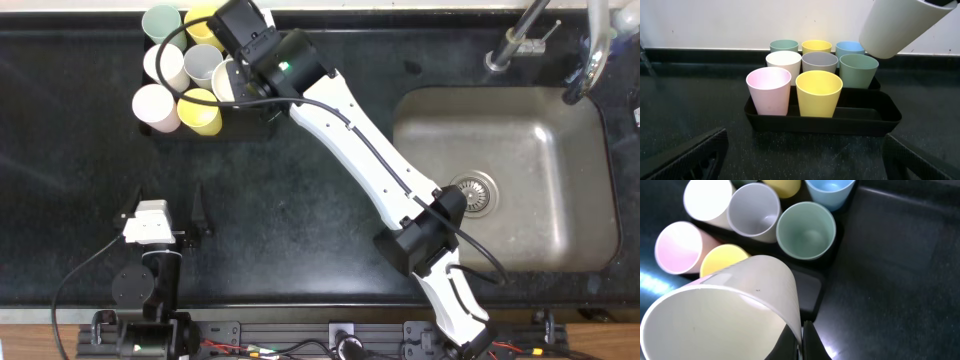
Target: Store Cups
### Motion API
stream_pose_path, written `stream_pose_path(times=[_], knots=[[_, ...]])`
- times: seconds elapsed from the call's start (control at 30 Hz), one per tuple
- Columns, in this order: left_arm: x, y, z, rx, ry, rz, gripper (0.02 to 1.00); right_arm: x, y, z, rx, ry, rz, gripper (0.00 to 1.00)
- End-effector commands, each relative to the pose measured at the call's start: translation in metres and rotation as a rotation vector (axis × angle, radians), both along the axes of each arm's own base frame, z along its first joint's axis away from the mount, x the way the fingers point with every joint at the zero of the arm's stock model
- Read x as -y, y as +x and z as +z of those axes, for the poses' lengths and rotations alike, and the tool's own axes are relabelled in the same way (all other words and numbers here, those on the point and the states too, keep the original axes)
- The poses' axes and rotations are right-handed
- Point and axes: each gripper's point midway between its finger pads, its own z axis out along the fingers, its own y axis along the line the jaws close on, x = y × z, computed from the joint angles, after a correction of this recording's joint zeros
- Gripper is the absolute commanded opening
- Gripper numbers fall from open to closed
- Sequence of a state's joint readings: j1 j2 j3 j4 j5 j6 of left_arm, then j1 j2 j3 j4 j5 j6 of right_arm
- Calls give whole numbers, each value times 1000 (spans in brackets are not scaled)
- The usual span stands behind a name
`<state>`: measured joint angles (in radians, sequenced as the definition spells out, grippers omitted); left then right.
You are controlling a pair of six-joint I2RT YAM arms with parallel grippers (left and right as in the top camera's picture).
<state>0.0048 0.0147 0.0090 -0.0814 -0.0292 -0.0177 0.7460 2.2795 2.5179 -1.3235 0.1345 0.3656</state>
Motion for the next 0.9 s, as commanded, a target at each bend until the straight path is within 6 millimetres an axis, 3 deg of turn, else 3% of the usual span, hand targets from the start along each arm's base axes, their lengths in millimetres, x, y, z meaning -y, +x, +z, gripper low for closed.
stream_pose_path(times=[0.03,0.53,0.73,0.9], knots=[[0,-1,2,8,21,-4,1000,-3,10,-3,20,0,-12,45],[0,-1,2,8,21,-4,1000,-7,13,-37,-31,-42,-9,45],[0,-1,2,7,21,-4,1000,-16,4,-56,-82,-48,20,45],[0,-1,2,7,21,-4,1000,-17,5,-61,-90,-52,21,45]])
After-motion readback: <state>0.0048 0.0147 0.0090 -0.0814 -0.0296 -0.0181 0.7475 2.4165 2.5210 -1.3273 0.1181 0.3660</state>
